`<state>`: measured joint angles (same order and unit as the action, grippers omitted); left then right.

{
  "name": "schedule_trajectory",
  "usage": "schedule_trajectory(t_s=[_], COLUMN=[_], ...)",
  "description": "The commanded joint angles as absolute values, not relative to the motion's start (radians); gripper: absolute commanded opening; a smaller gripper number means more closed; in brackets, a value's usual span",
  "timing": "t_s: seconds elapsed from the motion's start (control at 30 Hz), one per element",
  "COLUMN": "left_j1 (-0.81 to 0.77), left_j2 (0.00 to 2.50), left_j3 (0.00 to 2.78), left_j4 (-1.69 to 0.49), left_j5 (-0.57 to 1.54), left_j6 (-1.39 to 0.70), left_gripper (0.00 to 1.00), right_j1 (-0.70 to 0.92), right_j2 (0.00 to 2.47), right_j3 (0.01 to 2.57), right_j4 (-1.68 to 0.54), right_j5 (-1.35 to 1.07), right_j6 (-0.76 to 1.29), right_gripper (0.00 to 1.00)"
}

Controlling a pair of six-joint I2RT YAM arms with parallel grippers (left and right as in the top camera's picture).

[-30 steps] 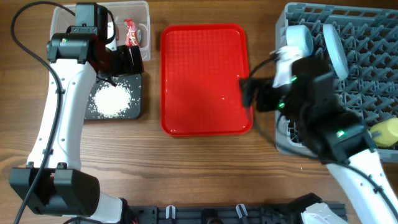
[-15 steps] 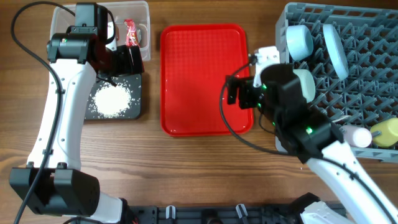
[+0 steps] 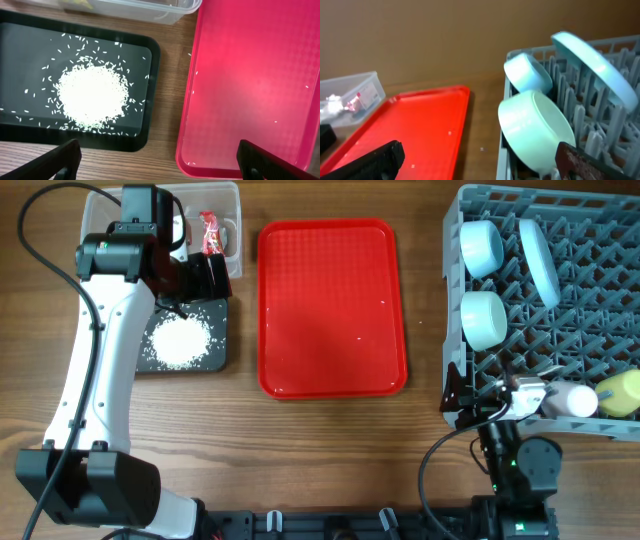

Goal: Sort waste into correct bins and load items into the dishwasher rack

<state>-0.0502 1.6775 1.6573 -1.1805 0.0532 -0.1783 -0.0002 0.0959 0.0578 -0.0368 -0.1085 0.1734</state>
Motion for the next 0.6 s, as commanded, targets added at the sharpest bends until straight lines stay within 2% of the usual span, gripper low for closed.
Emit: schedule_trajectory(t_s=[0.0,0.57], left_j1=[-0.046,-0.062], left_j2=[1.683,1.637], left_j3=[1.654,1.650], left_j4=[-1.180,-1.141], left_j5=[0.058,0.090], left_j6=[-0.188,-0.188], left_gripper=[1.00,1.00], right_j1=[-0.004,-0.004], right_j2=[0.024,0.005], right_j3=[0.005,0.005], right_j4=[0.012,0.009], right_j5=[-0.113,-0.113], right_j6=[0.158,0.160], right_gripper=[1.00,1.00])
